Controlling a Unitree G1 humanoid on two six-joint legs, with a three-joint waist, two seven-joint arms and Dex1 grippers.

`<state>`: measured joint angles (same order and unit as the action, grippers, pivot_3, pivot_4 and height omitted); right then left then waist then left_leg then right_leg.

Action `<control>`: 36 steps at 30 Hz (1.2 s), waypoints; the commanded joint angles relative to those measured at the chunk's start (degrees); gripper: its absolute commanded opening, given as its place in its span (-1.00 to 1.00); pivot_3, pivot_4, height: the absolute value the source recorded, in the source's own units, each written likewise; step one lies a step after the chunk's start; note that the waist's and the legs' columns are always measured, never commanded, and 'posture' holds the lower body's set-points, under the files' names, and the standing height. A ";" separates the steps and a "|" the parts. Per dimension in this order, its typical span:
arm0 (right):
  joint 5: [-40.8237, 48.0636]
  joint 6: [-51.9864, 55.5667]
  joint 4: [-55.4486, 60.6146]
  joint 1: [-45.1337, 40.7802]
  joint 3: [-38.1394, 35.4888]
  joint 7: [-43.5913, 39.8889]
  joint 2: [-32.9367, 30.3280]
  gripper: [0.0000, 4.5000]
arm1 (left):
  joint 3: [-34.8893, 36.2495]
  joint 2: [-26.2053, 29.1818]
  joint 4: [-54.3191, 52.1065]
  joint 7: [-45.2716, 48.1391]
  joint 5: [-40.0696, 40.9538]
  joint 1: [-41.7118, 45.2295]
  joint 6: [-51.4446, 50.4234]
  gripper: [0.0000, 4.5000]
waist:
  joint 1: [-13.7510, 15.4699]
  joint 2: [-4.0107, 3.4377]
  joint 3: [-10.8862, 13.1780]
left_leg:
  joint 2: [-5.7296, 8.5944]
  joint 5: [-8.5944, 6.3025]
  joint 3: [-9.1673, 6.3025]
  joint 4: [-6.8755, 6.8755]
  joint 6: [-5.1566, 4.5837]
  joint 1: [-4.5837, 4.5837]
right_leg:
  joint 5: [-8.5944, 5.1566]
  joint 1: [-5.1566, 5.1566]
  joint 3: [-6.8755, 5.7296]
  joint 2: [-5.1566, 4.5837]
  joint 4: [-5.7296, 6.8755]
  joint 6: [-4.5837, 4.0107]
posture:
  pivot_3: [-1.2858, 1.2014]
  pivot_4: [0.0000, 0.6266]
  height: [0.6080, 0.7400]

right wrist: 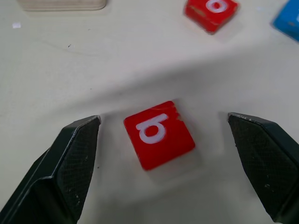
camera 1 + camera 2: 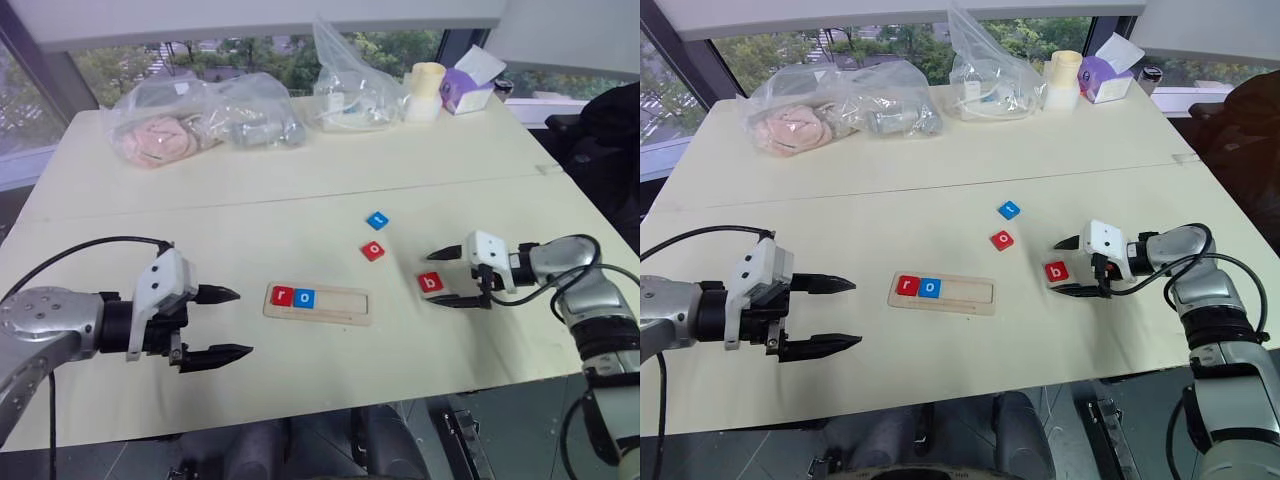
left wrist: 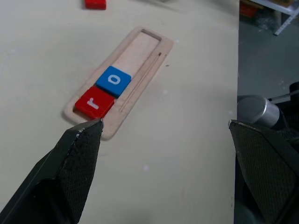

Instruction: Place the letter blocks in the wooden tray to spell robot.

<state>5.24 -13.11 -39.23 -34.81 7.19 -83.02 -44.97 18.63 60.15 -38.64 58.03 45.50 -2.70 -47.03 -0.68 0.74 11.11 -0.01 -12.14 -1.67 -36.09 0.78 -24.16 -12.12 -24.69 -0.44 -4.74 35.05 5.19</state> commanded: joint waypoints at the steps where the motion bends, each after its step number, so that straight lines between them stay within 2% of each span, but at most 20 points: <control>1: -1.19 -3.21 -3.97 -1.93 1.23 -3.20 0.05 0.41 | 2.71 0.90 -1.81 -0.77 0.67 -0.71 -0.38 1.00 | -0.16 0.00 0.00 | 0.00 0.00 0.00 0.01 0.00 0.10 | 0.00 0.08 0.00 0.00 -0.01 0.00 | 0.03 -0.52 1.00; 4: -0.22 -1.89 -3.96 -2.58 0.78 -3.71 0.45 -0.32 | 3.80 1.09 -2.14 -1.04 1.05 -1.49 -0.72 1.00 | -0.21 0.00 0.00 | 0.00 0.00 0.00 0.06 0.00 0.33 | -0.01 0.27 0.01 0.00 -0.02 0.00 | 0.03 -0.52 1.00; 5: 0.86 0.78 -2.70 -2.72 0.17 -3.38 0.83 -0.49 | 4.00 1.06 -2.19 -1.07 1.04 -1.83 -0.68 1.00 | -0.22 0.00 0.00 | 0.00 0.00 0.00 0.06 0.00 0.37 | -0.01 0.30 0.02 0.00 -0.01 0.00 | 0.03 -0.52 1.00; 7: 3.08 6.39 0.76 -2.76 -1.12 -2.46 1.59 -0.49 | 4.02 0.88 -2.29 -1.15 0.79 -2.27 -0.56 1.00 | -0.24 0.00 0.00 | 0.00 -0.01 0.00 0.07 0.00 0.42 | -0.01 0.33 0.03 0.00 -0.01 0.00 | 0.03 -0.52 1.00; 9: 4.25 14.94 9.34 -1.61 -1.61 1.11 2.32 -0.49 | 4.32 0.91 -1.99 -0.81 0.06 -3.09 -0.14 1.00 | -0.26 -0.02 0.01 | 0.00 -0.01 0.02 0.10 0.00 0.41 | -0.01 0.30 0.06 -0.01 0.02 0.00 | 0.03 -0.52 1.00; 11: 7.53 25.86 21.92 0.58 -2.51 6.00 3.86 -0.49 | 4.52 1.08 -1.43 -0.41 -0.77 -3.78 0.47 1.00 | -0.26 -0.03 0.01 | -0.01 -0.01 0.04 0.14 0.00 0.42 | -0.01 0.23 0.10 0.00 0.06 0.00 | 0.03 -0.52 1.00; 13: 10.18 37.59 35.65 2.25 -3.09 14.24 7.51 -0.49 | 3.81 0.27 -0.18 -0.46 -1.70 -4.39 1.51 1.00 | -0.31 -0.03 0.01 | -0.02 -0.01 0.03 0.19 0.00 0.41 | -0.02 0.19 0.11 0.01 0.09 0.00 | 0.03 -0.52 1.00; 18: 5.12 47.86 52.23 5.37 4.16 25.32 12.02 -0.49 | 0.07 -2.08 1.30 -1.42 -4.90 -5.62 4.95 1.00 | 0.46 -0.03 -0.03 | -0.06 -0.09 0.03 0.17 0.14 0.41 | -0.05 0.16 0.11 0.03 0.09 -0.05 | 0.03 -0.52 1.00; 20: 3.92 51.47 55.49 6.30 7.49 29.01 14.20 -0.49 | -0.35 -2.75 1.14 -1.99 -4.55 -4.60 4.85 1.00 | 0.48 0.08 -0.07 | -0.05 -0.14 0.03 0.03 0.22 0.32 | -0.05 0.16 0.10 -0.01 0.05 -0.04 | 0.03 -0.52 1.00; 26: 0.85 52.97 56.73 7.70 12.91 34.64 16.93 -0.49 | -1.19 -3.16 1.57 -2.51 -4.46 -2.77 4.30 1.00 | -0.01 0.07 -0.06 | -0.03 -0.16 0.11 0.03 0.26 0.21 | -0.04 0.05 0.10 -0.15 0.02 -0.04 | 0.03 -0.52 1.00; 36: 1.83 54.13 57.38 7.86 15.34 33.66 15.47 -0.49 | -2.75 -3.95 1.79 -3.14 -5.14 -2.77 4.70 1.00 | -0.06 0.07 -0.06 | -0.04 -0.15 0.11 0.02 0.25 0.21 | -0.04 0.04 0.10 -0.04 0.04 -0.03 | 0.03 -0.52 1.00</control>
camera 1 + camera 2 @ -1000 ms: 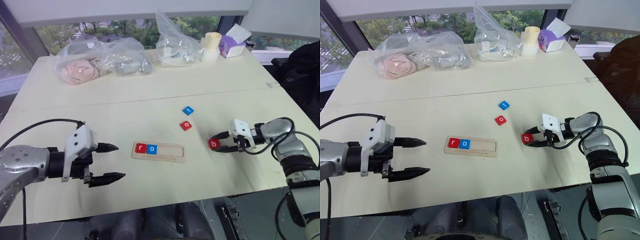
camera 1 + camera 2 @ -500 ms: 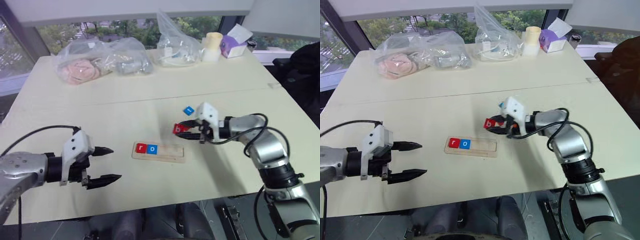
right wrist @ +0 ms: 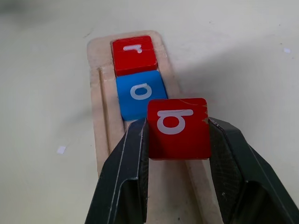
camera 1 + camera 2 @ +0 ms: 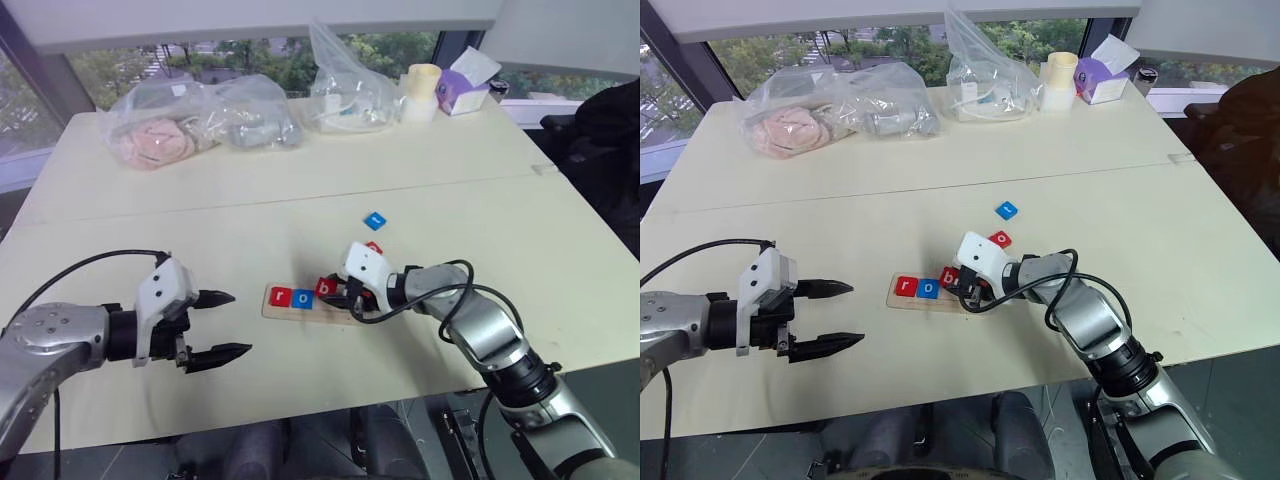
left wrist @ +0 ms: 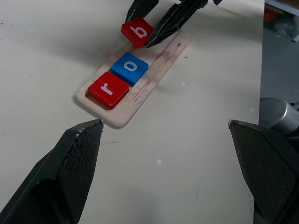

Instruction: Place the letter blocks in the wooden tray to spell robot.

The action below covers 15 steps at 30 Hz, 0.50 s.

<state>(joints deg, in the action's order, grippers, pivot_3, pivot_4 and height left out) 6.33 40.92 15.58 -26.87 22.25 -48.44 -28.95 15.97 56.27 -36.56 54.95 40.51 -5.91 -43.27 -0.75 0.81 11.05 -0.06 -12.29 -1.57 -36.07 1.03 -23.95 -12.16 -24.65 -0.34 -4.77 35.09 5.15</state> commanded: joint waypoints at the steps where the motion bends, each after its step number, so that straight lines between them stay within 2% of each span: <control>1: 0.88 0.18 2.66 -0.04 0.40 -1.05 -0.56 -0.49 | -0.28 -0.09 -0.24 -0.10 -0.33 0.48 1.05 1.00 | 0.00 0.00 0.00 | 0.00 0.00 0.00 0.00 0.00 0.00 | 0.00 0.00 0.00 0.00 0.00 0.00 | 0.03 -0.52 1.00; 13: 0.66 -0.96 0.02 -0.30 2.27 -0.81 0.83 -0.49 | -1.65 -0.70 0.21 -0.55 -1.67 0.66 2.05 1.00 | -0.04 0.00 0.00 | 0.00 0.00 -0.01 0.01 0.00 0.00 | 0.00 0.00 0.00 0.01 0.00 0.00 | 0.03 -0.52 1.00; 15: 0.66 -1.34 -0.83 -0.37 2.32 -0.97 0.94 -0.03 | -1.69 -0.76 0.32 -0.63 -1.77 0.69 2.21 1.00 | -0.02 0.00 0.00 | 0.00 0.00 -0.01 0.01 0.00 0.00 | 0.00 0.00 0.00 0.01 0.00 0.00 | 0.03 -0.52 1.00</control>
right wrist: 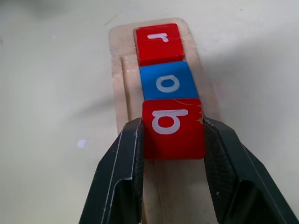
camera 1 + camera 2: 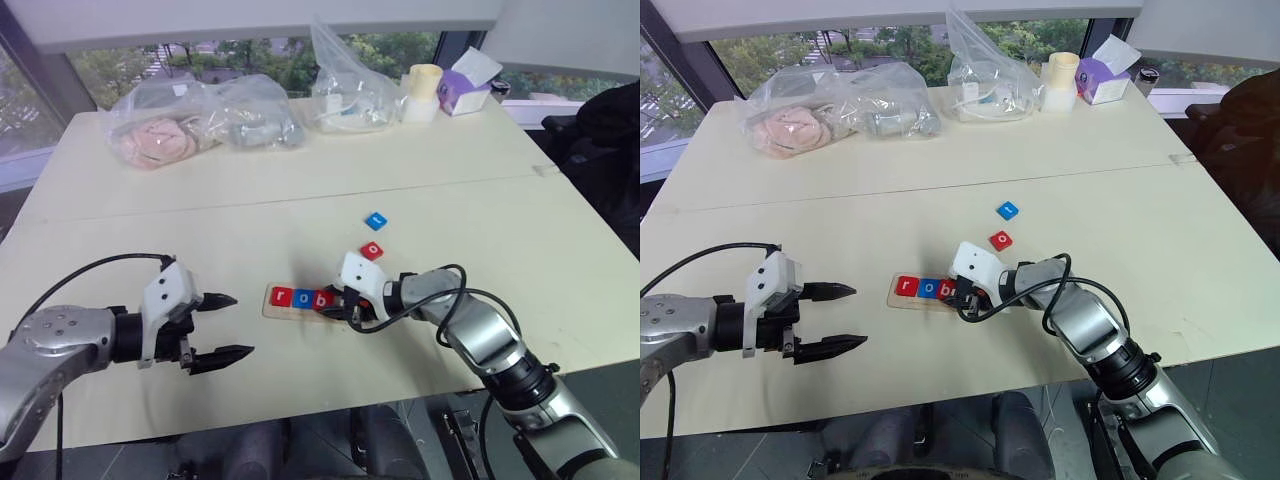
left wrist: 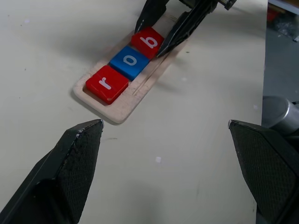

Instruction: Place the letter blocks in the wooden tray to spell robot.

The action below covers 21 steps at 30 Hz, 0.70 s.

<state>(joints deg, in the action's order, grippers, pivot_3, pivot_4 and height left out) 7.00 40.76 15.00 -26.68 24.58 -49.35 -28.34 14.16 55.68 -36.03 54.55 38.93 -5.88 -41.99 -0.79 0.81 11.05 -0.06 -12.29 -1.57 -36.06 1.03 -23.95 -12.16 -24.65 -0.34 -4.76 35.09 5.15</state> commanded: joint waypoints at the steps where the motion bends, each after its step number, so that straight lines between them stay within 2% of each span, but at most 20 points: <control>1: -0.06 -1.44 -0.51 -0.56 0.06 -0.16 0.33 0.10 | 0.15 -0.22 -0.16 -0.27 -0.24 0.64 0.99 1.00 | 0.02 0.00 0.00 | 0.00 0.00 0.00 0.00 0.00 0.00 | 0.00 0.00 0.00 0.00 0.00 0.00 | 0.03 -0.52 1.00; 5: -0.87 -3.57 -1.03 -0.89 -0.26 -0.04 -0.15 1.00 | 0.30 -0.35 -0.02 -0.43 -0.44 0.68 1.07 1.00 | 0.00 0.00 0.00 | 0.00 0.00 0.00 0.00 0.00 0.00 | 0.00 0.00 0.00 0.00 0.00 0.00 | 0.03 -0.52 1.00; 10: -0.78 -5.60 -1.27 -1.58 -1.37 -1.34 -1.49 1.00 | -0.50 -0.81 0.40 -0.62 -1.10 1.08 1.48 1.00 | 0.01 0.00 0.00 | 0.00 0.00 0.00 0.00 0.00 0.00 | 0.00 0.00 0.00 0.00 0.00 0.00 | 0.03 -0.52 1.00; 20: -0.58 -6.62 -5.46 -1.55 -1.11 -1.29 0.83 1.00 | -2.20 -1.37 1.07 -0.81 -2.18 2.37 2.14 1.00 | 0.01 0.00 0.00 | 0.00 0.00 0.00 0.00 0.00 0.00 | 0.00 0.00 0.00 0.02 0.00 0.00 | 0.03 -0.52 1.00; 21: -0.60 -7.20 -6.03 -1.59 -1.04 -1.54 0.87 0.89 | -2.18 -1.40 1.06 -0.79 -2.26 2.29 2.19 1.00 | 0.01 0.00 0.00 | 0.00 0.00 0.00 0.00 -0.01 0.00 | 0.00 0.01 0.00 0.02 0.00 0.00 | 0.03 -0.52 1.00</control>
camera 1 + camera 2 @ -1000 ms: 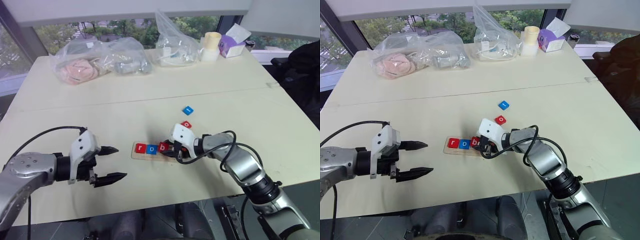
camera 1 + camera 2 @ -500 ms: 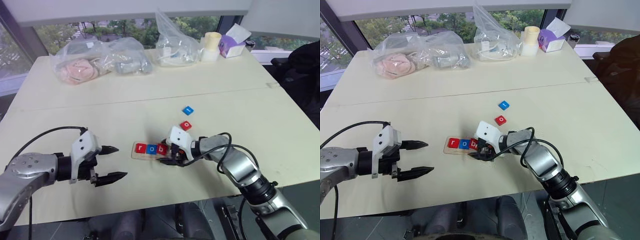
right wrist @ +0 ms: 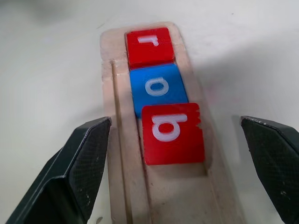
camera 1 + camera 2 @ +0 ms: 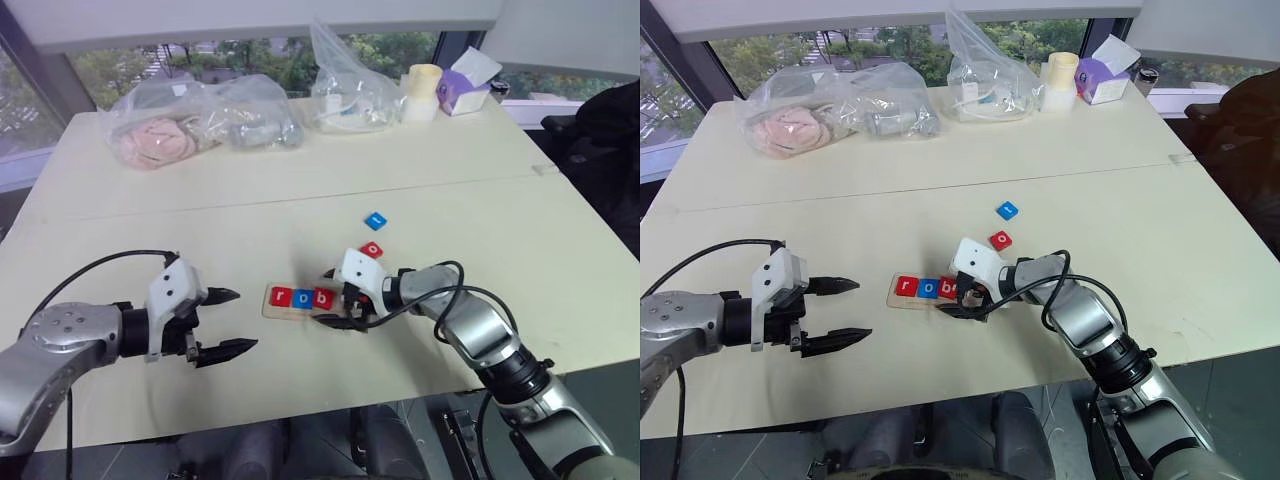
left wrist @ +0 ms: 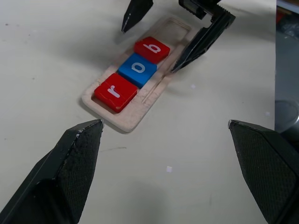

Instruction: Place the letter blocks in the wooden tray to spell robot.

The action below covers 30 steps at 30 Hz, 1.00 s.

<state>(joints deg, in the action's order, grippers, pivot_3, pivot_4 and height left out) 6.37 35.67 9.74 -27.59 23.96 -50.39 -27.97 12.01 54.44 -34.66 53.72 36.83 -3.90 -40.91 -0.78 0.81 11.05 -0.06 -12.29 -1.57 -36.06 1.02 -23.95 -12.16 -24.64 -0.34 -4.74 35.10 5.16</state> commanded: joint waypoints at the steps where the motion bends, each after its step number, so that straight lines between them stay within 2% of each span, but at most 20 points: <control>1: -0.04 -2.61 -1.19 -0.80 -0.26 -0.82 0.45 0.76 | 0.02 -0.17 -0.33 0.06 -0.24 0.23 1.14 1.00 | -0.01 0.00 0.00 | 0.00 0.00 0.00 0.00 0.00 0.00 | 0.00 0.00 0.00 0.00 0.00 0.00 | 0.03 -0.52 1.00; 3: 0.03 -2.94 -1.64 -1.02 -0.51 -0.92 0.64 0.39 | 0.09 -0.10 -0.41 0.06 -0.47 -0.02 1.25 1.00 | -0.03 0.00 0.00 | 0.00 0.00 0.00 0.00 0.00 0.00 | 0.00 0.00 0.00 0.00 0.00 0.00 | 0.03 -0.52 1.00; 6: 1.42 -1.60 -0.28 -1.40 -1.86 -0.96 1.06 -0.31 | 0.42 0.00 -0.62 -0.01 -0.51 -0.43 1.26 1.00 | -0.03 0.00 0.00 | 0.00 0.00 0.00 0.01 0.00 0.01 | 0.00 0.00 0.00 0.00 0.00 0.00 | 0.03 -0.52 1.00; 23: 2.74 1.99 3.75 -0.35 -1.88 0.37 0.94 -0.31 | -1.40 -0.62 -0.12 -0.27 -2.20 -0.04 2.16 1.00 | -0.01 0.00 0.00 | -0.01 0.00 -0.01 0.01 0.00 0.01 | 0.00 0.00 0.00 0.00 0.00 0.00 | 0.03 -0.52 1.00; 26: 2.67 2.22 3.51 -0.30 -1.76 1.20 1.51 0.16 | -1.68 -0.61 -0.01 -0.26 -2.19 -0.05 2.29 1.00 | -0.01 0.00 0.00 | 0.00 0.00 -0.01 0.01 0.00 0.01 | 0.00 0.00 0.00 0.00 0.00 0.00 | 0.03 -0.52 1.00; 29: 1.61 1.23 2.24 -0.57 -1.35 2.47 2.20 0.84 | -1.76 -0.71 0.00 -0.37 -2.24 0.04 2.29 1.00 | -0.02 0.00 0.00 | -0.01 0.00 -0.01 0.01 0.00 0.01 | 0.00 0.00 0.00 0.00 0.00 0.00 | 0.03 -0.52 1.00; 30: 1.56 1.14 2.02 -0.65 -1.34 2.54 2.24 0.96 | -1.76 -0.77 -0.01 -0.41 -2.25 0.06 2.28 1.00 | -0.02 0.00 0.00 | -0.01 0.00 -0.01 0.01 0.00 0.01 | 0.00 0.00 0.00 0.00 0.00 0.00 | 0.03 -0.52 1.00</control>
<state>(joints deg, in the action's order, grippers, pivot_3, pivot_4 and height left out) 8.03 38.06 11.06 -27.54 23.74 -48.18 -25.98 9.96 53.85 -34.35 53.42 34.48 -4.19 -39.45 -0.80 0.81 11.05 -0.07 -12.29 -1.58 -36.05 1.02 -23.94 -12.16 -24.64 -0.34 -4.74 35.10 5.16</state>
